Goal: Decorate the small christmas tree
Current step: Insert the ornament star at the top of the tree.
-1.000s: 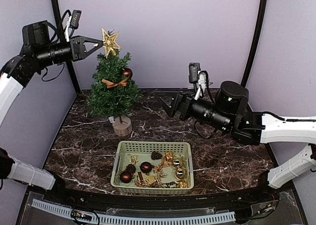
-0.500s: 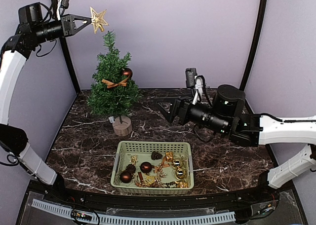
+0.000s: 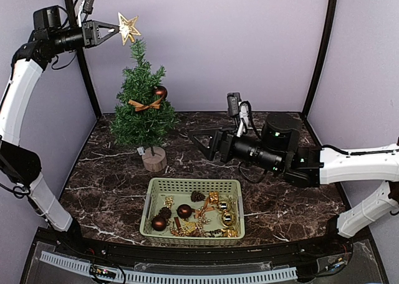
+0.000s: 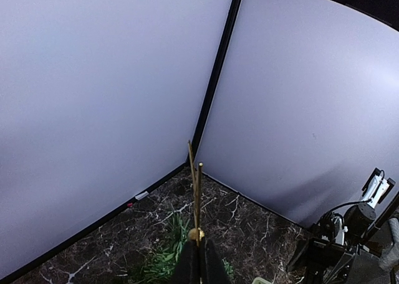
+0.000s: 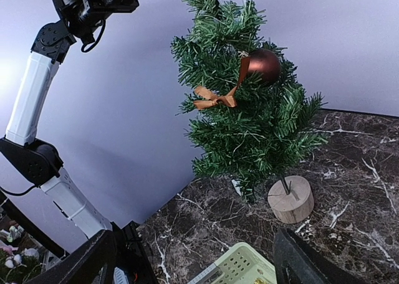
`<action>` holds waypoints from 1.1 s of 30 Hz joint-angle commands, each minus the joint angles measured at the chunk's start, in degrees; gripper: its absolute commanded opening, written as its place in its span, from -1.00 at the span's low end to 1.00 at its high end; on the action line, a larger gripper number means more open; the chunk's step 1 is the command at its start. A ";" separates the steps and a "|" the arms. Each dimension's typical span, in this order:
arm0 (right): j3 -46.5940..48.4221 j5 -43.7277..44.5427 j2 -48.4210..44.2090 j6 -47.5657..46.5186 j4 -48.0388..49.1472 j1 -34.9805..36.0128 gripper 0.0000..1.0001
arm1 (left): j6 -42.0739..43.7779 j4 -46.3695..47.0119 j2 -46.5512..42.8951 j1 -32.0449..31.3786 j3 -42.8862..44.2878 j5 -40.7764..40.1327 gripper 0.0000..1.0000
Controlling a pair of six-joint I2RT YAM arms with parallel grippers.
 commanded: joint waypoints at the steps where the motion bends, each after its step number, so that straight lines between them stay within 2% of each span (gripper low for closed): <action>1: -0.79 -0.75 0.20 1.22 3.47 -0.15 0.76 | -1.01 2.44 0.64 0.43 3.04 2.16 -1.00; 12: -1.74 -2.23 1.24 3.03 4.77 -0.15 0.76 | -2.59 4.12 3.85 0.48 5.81 2.70 -1.00; 33: -1.43 -2.47 2.35 3.31 4.43 -0.15 0.76 | 0.82 -0.87 4.61 0.52 5.80 2.66 -1.00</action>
